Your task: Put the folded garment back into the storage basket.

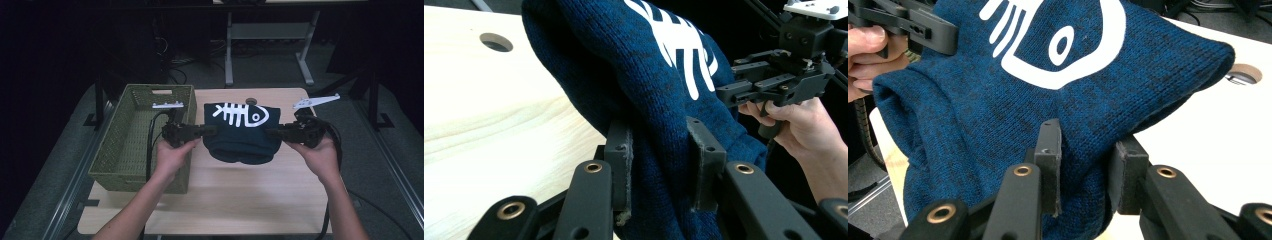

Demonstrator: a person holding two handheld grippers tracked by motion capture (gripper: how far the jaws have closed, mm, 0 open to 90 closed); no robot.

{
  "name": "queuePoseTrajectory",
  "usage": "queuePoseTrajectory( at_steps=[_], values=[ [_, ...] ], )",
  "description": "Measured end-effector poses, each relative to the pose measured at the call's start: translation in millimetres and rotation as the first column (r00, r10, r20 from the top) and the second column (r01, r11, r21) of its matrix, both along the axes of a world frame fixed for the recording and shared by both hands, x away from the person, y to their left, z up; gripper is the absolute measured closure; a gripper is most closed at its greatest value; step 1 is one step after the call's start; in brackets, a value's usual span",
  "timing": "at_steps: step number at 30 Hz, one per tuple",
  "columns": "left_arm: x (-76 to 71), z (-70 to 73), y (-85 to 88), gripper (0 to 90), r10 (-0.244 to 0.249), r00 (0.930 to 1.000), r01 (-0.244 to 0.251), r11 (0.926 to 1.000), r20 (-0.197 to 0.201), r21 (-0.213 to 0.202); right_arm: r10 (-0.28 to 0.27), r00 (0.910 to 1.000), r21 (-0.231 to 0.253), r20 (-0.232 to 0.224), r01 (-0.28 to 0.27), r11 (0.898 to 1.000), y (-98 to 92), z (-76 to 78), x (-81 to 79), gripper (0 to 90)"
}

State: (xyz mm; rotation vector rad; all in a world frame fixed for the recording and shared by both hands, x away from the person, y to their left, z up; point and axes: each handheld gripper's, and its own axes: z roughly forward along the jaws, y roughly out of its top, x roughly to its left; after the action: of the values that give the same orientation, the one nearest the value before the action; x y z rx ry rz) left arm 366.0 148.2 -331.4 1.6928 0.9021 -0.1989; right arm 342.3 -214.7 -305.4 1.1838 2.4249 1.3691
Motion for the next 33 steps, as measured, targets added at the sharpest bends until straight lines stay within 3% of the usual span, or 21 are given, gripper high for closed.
queuePoseTrajectory(
  at_steps=[17,33],
  values=[
    [0.8,6.7,31.7,68.0,0.023,0.9996,-0.023,0.9996,-0.015,-0.018,0.043,0.9990,0.000,0.011,-0.043,0.999,29.0,9.6,9.5,70.3],
    [-1.5,11.7,70.7,67.8,0.068,0.9976,-0.068,0.9977,-0.011,0.003,0.088,0.9960,-0.016,0.017,-0.088,0.996,70.0,18.6,19.0,70.3]
  ],
)
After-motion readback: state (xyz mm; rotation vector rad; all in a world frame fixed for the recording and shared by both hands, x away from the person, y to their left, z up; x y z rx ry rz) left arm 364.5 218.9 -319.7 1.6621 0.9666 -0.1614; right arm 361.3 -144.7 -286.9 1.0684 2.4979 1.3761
